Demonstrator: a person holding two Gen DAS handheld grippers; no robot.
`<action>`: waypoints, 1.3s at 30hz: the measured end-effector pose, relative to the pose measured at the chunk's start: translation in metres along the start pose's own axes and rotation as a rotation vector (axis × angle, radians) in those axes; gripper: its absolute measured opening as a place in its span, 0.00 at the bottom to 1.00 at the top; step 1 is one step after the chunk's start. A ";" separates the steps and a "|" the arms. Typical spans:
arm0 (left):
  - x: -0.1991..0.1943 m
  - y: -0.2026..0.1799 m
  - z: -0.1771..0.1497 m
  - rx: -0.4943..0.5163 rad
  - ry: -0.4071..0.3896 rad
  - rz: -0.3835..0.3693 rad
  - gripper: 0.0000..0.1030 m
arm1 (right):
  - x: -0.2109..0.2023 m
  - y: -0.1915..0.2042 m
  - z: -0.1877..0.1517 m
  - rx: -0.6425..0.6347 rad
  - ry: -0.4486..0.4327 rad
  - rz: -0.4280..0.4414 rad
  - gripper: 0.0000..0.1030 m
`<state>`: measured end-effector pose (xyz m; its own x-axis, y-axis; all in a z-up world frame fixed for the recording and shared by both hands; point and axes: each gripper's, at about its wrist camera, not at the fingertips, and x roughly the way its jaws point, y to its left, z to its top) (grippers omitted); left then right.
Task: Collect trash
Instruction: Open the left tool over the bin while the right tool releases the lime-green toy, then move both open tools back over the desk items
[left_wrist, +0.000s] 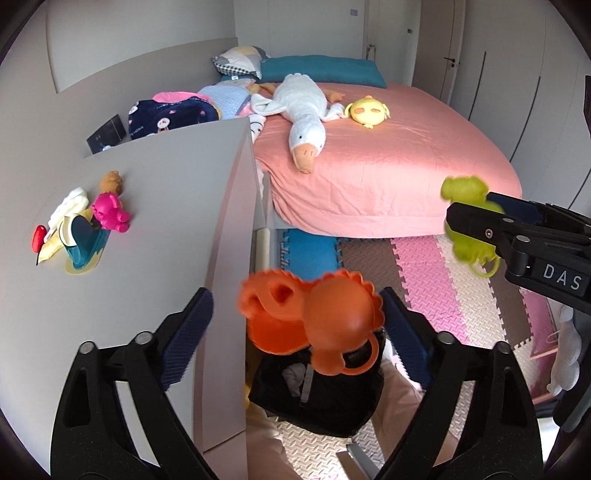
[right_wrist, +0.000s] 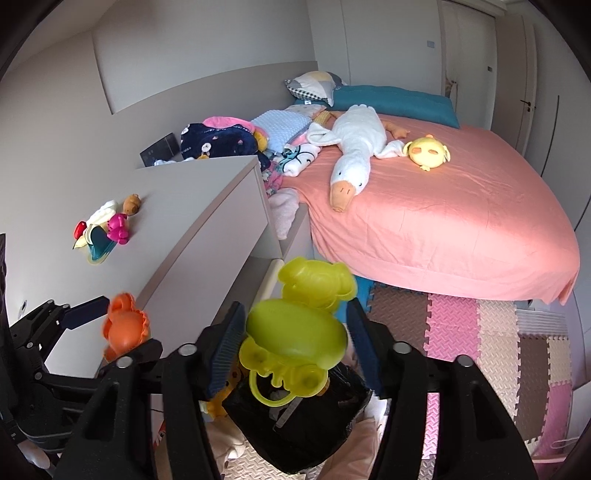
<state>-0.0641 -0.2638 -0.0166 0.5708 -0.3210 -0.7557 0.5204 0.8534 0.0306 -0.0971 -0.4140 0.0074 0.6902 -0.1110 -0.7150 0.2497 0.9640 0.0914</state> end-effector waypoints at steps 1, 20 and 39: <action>-0.003 0.002 -0.001 -0.005 -0.018 0.023 0.94 | -0.002 0.000 0.001 0.000 -0.020 -0.021 0.79; 0.005 0.033 -0.007 -0.086 0.026 0.038 0.94 | 0.003 0.002 0.004 0.030 -0.029 -0.003 0.80; 0.005 0.097 -0.015 -0.163 0.029 0.101 0.94 | 0.036 0.070 0.016 -0.060 0.014 0.098 0.80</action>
<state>-0.0206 -0.1763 -0.0272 0.5952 -0.2205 -0.7727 0.3503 0.9366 0.0026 -0.0436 -0.3550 -0.0008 0.6997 -0.0123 -0.7144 0.1399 0.9828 0.1202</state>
